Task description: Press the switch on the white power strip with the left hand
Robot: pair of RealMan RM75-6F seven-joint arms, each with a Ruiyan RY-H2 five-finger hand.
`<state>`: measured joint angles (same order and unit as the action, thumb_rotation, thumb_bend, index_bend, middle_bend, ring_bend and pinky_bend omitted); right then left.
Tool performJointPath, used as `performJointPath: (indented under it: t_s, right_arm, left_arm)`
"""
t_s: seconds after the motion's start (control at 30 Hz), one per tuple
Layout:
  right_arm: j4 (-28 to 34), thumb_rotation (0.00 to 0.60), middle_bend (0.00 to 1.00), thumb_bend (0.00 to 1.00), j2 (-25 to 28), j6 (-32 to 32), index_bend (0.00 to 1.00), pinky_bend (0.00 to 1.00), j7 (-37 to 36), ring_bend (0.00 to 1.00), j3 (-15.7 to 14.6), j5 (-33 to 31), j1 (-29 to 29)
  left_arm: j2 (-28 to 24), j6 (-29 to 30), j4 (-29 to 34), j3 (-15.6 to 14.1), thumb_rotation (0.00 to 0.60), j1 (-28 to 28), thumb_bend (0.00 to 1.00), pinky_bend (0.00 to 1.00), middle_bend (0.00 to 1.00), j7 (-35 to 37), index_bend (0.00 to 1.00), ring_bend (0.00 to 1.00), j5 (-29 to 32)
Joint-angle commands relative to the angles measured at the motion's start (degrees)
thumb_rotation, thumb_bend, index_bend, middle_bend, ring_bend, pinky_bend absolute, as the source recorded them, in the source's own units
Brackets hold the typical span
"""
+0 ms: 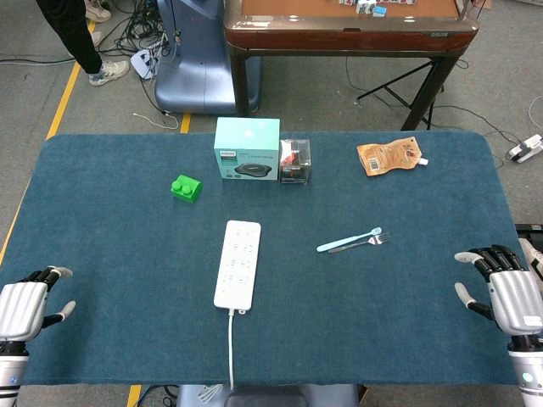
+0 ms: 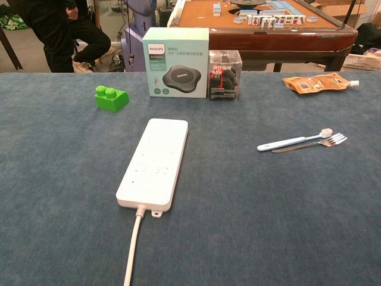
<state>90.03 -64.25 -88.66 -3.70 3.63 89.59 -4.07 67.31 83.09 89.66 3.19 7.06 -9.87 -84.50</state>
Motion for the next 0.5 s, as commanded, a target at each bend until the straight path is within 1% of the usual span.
performJointPath:
  t_s: [0.03,0.07,0.1,0.2,0.23,0.37,0.4,0.47,0.5]
  right_arm:
    - [-1.1,0.600,0.36,0.25,-0.7,-0.5,0.35,0.18,-1.4,0.26,-0.1,0.7,0.1]
    - [-1.4,0.600,0.36,0.25,-0.8,-0.6,0.35,0.18,-1.6,0.26,-0.1,0.9,0.0]
    - [-1.6,0.600,0.36,0.25,-1.0,-0.7,0.35,0.18,-1.7,0.26,-0.2,1.1,0.0]
    - [-2.3,0.600,0.36,0.25,-1.3,-1.0,0.35,0.18,-1.5,0.26,-0.1,1.5,-0.1]
    - [-2.4,0.600,0.36,0.25,-1.3,-1.0,0.35,0.18,-1.6,0.26,0.0,1.5,-0.2]
    - [-2.5,0.600,0.36,0.25,-1.1,-0.9,0.36,0.19,-2.5,0.27,0.4,1.3,-0.5]
    - [-2.5,0.600,0.36,0.25,-1.0,-0.8,0.36,0.19,-2.4,0.27,0.5,1.2,-0.6]
    - [-2.1,0.600,0.36,0.26,-0.7,-0.5,0.36,0.21,-1.9,0.27,0.5,1.1,-0.7]
    - [-1.9,0.600,0.36,0.26,-0.6,-0.3,0.36,0.22,-1.6,0.27,0.4,1.1,-0.7]
  left_arm:
    - [-0.1,0.3,0.0,0.0,0.600,0.2,0.20,0.64,0.44,0.1,0.48,0.46,-0.5]
    - [0.0,0.4,-0.1,0.1,0.600,0.3,0.20,0.66,0.45,0.1,0.49,0.47,-0.7]
    - [0.1,0.6,-0.2,0.1,0.600,0.3,0.20,0.70,0.48,0.0,0.50,0.50,-0.9]
    - [0.4,0.5,-0.3,0.1,0.600,0.7,0.20,0.86,0.60,-0.3,0.50,0.63,-1.3]
    - [0.5,0.3,0.0,0.1,0.600,1.0,0.20,0.89,0.64,-0.3,0.50,0.67,-1.5]
    - [0.8,-0.6,1.4,0.3,0.600,2.4,0.20,0.98,0.82,-0.3,0.45,0.81,-3.1]
    - [0.7,-1.3,2.1,0.2,0.600,3.1,0.20,1.00,0.88,-0.5,0.43,0.86,-3.7]
    - [0.3,-3.0,3.6,0.0,0.600,4.3,0.21,1.00,0.97,-1.2,0.40,0.94,-4.4]
    - [0.0,-3.9,4.4,-0.1,0.600,5.0,0.23,1.00,0.99,-1.8,0.38,0.97,-4.9]
